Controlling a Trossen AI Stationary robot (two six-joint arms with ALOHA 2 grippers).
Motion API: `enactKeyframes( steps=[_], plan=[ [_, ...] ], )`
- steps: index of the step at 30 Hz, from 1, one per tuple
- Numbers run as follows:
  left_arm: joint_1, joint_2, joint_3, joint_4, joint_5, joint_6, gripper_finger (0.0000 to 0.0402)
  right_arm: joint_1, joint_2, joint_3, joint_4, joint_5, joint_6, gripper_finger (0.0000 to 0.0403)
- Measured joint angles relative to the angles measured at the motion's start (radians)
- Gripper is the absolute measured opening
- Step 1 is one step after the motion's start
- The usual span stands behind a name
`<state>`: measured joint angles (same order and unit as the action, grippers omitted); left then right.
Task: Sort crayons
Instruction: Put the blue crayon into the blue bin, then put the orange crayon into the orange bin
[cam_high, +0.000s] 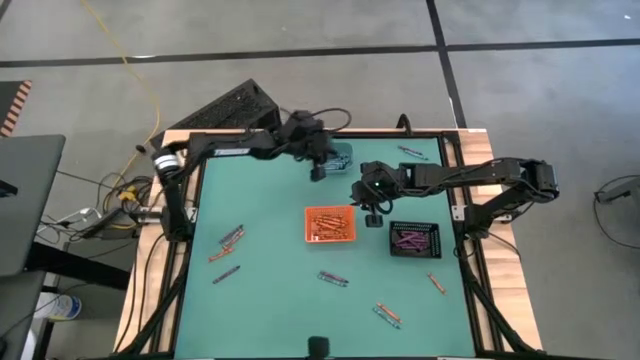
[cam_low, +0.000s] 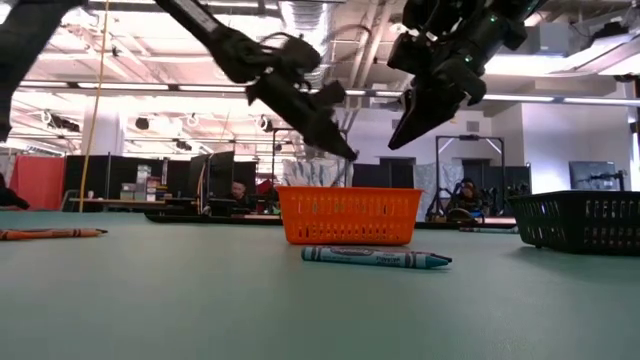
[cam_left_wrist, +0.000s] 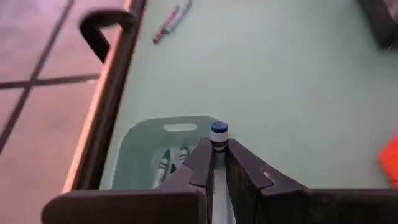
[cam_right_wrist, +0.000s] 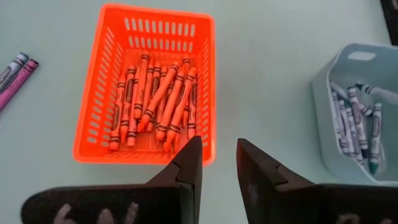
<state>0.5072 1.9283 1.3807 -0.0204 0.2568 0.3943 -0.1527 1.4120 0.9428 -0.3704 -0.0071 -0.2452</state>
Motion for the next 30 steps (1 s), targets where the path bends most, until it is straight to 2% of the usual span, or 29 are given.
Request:
enactKeyframes(
  steps=[4,11,15,23,27,30],
  plan=[
    [0.000,0.106,0.159,-0.193,-0.005,0.072,0.0016,0.001,0.000,0.000,-0.018,0.000,0.010,0.0091],
    [-0.005,0.223,0.344,-0.422,-0.115,0.168,0.0018,0.001,0.000,0.000,-0.019,0.000,0.009,0.0091],
    [-0.006,0.236,0.359,-0.425,-0.162,0.176,0.0032,0.000,0.000,0.000,-0.016,0.001,0.004,0.0091],
    [-0.008,0.234,0.358,-0.432,-0.175,0.195,0.0085,-0.001,0.000,0.000,-0.022,0.001,0.001,0.0091],
    [-0.018,0.177,0.358,-0.525,-0.325,0.188,0.0101,0.000,0.000,0.000,-0.036,0.002,0.002,0.0091],
    [-0.018,0.080,0.359,-0.638,-0.356,0.150,0.0103,-0.001,0.000,0.000,-0.038,0.002,0.002,0.0091]
  ],
)
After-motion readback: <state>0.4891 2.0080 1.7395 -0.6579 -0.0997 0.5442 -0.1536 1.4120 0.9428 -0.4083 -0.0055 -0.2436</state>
